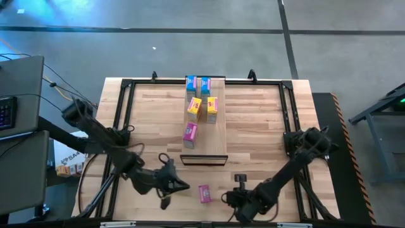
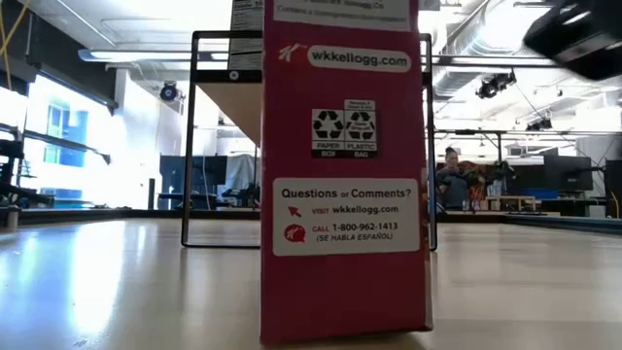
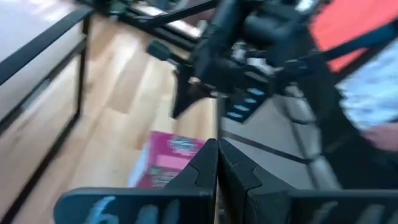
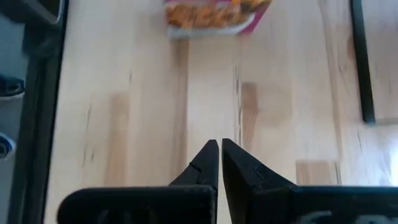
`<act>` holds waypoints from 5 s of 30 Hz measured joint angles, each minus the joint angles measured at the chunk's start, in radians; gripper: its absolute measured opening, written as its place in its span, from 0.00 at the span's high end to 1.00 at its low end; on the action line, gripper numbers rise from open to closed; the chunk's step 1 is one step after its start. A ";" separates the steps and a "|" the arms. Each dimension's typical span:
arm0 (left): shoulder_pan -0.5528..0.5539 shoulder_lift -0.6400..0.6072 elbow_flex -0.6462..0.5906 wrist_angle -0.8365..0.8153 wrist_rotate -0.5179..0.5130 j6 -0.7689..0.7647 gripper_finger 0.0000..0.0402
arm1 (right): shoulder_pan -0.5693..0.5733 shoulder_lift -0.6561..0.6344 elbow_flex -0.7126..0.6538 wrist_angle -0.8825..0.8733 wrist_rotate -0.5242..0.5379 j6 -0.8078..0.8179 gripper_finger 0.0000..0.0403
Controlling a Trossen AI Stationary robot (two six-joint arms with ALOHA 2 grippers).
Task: Stack cereal on shelf
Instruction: Put the purple cereal box on the shelf
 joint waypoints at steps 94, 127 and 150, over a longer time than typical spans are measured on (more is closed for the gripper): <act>0.003 -0.856 -0.526 0.019 0.386 0.130 1.00 | -0.199 0.135 0.787 -0.284 -0.234 0.853 0.62; -0.291 0.071 -0.232 0.260 -0.283 -0.662 1.00 | 0.142 -0.060 0.494 -0.819 -0.119 0.807 1.00; -0.105 0.587 0.249 -0.048 -0.266 -0.603 1.00 | 0.320 -0.512 -0.178 -0.071 0.193 0.826 1.00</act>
